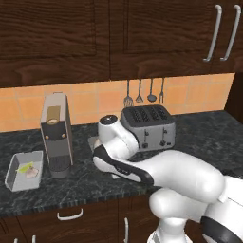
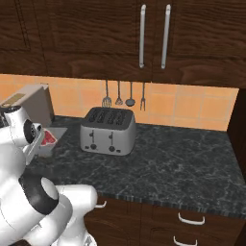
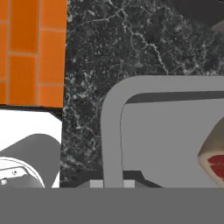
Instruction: Take the meat container that has the steak and place it on the second highest rack of the freezer. Then take the vegetable container that has the garlic and lemon wedge and place it on the highest rack of the freezer.
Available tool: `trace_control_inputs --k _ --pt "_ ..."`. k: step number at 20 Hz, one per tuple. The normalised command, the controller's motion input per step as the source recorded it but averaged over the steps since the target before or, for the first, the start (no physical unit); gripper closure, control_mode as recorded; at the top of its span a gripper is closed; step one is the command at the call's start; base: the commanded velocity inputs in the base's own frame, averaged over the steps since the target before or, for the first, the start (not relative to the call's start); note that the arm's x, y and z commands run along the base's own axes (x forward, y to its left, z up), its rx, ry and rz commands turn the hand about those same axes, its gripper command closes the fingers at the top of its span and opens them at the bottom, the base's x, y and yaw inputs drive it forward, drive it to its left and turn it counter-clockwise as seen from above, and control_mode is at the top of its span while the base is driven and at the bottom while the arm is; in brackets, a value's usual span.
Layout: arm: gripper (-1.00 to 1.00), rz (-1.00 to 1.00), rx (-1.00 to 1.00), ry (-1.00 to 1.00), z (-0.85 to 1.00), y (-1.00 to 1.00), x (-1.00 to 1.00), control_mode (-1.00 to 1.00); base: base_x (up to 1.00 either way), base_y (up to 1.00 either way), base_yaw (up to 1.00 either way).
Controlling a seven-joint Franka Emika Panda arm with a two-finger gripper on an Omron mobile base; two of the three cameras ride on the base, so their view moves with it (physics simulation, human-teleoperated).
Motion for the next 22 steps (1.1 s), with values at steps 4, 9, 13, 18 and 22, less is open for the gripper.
trace_control_inputs --k 4,9,13,18,22 --pt "1.0 0.23 0.06 -0.21 0.7 -0.93 -0.75 -1.0 0.0 0.0 0.0" --pt "1.0 0.27 0.0 -0.24 0.49 -1.0 -0.83 -1.0 0.0 0.0 0.0" --pt "1.0 0.25 0.0 -0.17 0.58 -1.0 -1.0 -1.0 0.0 0.0 0.0" --pt "1.0 0.14 0.0 -0.09 0.36 -0.94 -1.0 -1.0 0.0 0.0 0.0" --pt "1.0 0.0 0.0 -0.34 -0.18 -0.82 -1.0 -1.0 0.0 0.0 0.0"
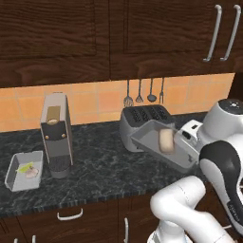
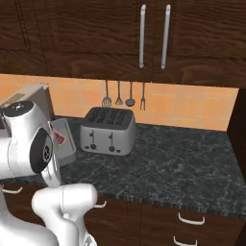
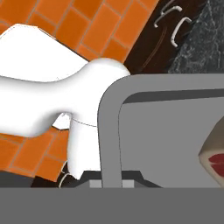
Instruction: Take the meat container that has the steak and place it on the second highest rack of the freezer. Then take the vegetable container that has the garlic and lemon wedge and place it on the highest rack of the freezer.
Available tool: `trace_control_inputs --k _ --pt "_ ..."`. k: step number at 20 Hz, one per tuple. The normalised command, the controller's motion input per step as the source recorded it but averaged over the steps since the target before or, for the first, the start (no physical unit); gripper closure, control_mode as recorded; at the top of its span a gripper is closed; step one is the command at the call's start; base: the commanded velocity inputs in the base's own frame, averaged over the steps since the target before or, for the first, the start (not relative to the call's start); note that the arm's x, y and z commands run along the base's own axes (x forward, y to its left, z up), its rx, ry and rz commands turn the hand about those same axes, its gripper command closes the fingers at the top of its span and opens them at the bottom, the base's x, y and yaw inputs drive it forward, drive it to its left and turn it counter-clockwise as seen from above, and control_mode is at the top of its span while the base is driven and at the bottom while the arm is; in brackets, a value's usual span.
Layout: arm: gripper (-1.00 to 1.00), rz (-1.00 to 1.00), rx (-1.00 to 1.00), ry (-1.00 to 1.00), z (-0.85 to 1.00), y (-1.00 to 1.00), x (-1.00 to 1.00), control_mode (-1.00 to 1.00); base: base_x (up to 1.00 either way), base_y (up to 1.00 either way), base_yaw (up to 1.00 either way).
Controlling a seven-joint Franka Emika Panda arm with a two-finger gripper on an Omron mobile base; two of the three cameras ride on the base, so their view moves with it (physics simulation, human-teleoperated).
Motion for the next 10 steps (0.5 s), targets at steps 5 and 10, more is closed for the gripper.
trace_control_inputs --k 5,10 --pt "1.0 -0.08 0.0 -0.4 -0.3 -0.45 -0.96 -1.0 0.0 0.0 0.0" --pt "1.0 0.0 0.0 -0.22 -0.16 0.0 -0.43 -1.0 0.0 0.0 0.0"
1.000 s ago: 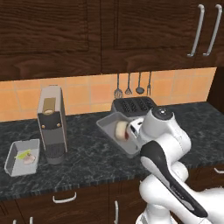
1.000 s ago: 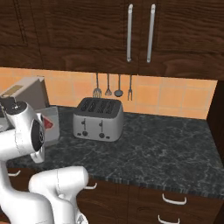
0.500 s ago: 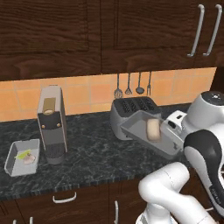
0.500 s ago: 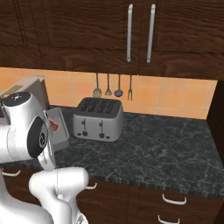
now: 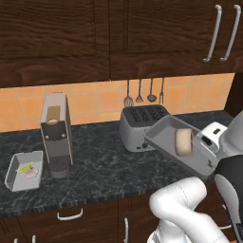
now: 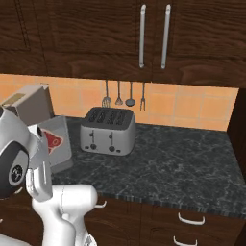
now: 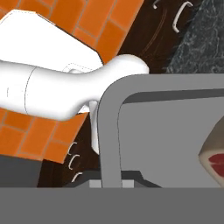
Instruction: Take the meat container that has the steak and place it on the second highest rack of the freezer. Then take the vegetable container that has the garlic and lemon wedge and place it on the highest rack of the freezer.
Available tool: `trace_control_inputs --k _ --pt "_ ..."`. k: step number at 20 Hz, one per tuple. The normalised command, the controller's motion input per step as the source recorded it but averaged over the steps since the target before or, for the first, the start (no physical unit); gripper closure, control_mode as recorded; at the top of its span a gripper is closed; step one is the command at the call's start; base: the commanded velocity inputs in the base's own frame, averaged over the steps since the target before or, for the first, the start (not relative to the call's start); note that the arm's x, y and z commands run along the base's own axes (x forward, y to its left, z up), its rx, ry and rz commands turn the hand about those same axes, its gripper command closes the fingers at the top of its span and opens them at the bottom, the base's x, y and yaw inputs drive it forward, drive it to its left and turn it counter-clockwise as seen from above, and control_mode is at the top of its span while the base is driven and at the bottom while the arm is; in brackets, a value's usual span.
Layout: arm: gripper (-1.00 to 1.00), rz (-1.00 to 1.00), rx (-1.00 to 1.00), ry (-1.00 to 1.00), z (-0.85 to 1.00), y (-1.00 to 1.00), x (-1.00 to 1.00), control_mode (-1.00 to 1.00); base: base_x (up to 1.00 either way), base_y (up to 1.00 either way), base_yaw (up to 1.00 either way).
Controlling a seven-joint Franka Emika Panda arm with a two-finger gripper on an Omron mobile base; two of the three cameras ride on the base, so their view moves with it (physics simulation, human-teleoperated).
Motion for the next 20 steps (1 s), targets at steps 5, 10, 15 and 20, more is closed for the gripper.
trace_control_inputs --k 5,10,15,20 --pt "1.0 0.0 0.0 -0.04 -0.03 0.0 -0.07 1.0 -0.18 0.0 -0.25" --pt "1.0 0.0 0.0 0.0 0.0 0.0 0.0 1.0 -0.24 0.0 -0.74" --pt "1.0 0.0 0.0 0.0 0.0 0.0 0.0 1.0 -0.22 0.0 -0.86" --pt "1.0 0.0 0.0 0.0 0.0 0.0 0.0 1.0 -0.35 -0.03 -0.76"
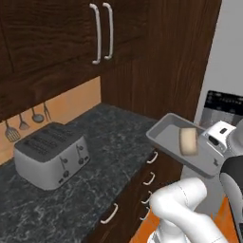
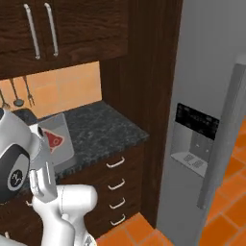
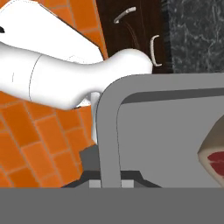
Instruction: Take the meat container that has the steak and place it on the second highest rack of the freezer. Then take the vegetable container that has the garlic and lemon wedge and place it on the highest rack of the freezer.
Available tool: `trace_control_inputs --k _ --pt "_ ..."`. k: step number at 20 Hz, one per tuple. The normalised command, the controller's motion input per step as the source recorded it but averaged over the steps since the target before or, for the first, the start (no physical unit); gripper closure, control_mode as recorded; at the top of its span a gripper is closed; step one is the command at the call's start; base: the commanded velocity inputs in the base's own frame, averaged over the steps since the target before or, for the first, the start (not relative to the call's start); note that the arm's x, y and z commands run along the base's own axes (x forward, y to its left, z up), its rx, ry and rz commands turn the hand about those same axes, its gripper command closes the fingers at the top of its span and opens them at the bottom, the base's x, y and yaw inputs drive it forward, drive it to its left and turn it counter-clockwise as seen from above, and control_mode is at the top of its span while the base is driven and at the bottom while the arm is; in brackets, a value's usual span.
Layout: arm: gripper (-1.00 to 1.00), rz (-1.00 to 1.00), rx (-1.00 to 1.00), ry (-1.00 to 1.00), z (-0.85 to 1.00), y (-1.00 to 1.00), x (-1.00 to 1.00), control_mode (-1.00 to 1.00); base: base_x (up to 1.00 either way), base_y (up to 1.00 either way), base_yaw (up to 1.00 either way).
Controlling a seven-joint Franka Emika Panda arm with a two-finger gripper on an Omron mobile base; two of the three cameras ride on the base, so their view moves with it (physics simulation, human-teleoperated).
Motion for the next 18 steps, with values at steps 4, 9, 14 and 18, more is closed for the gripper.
trace_control_inputs --k 4,9,14,18 --pt "1.0 0.0 0.0 0.0 0.0 0.0 0.0 1.0 -0.39 -0.28 -0.63" --pt "1.0 0.0 0.0 0.0 0.0 0.0 0.0 1.0 -0.36 -0.19 -0.69" --pt "1.0 0.0 0.0 0.0 0.0 0.0 0.0 1.0 -0.21 -0.23 -0.72" --pt "1.0 0.0 0.0 0.0 0.0 0.0 0.0 1.0 -0.01 -0.34 -0.75"
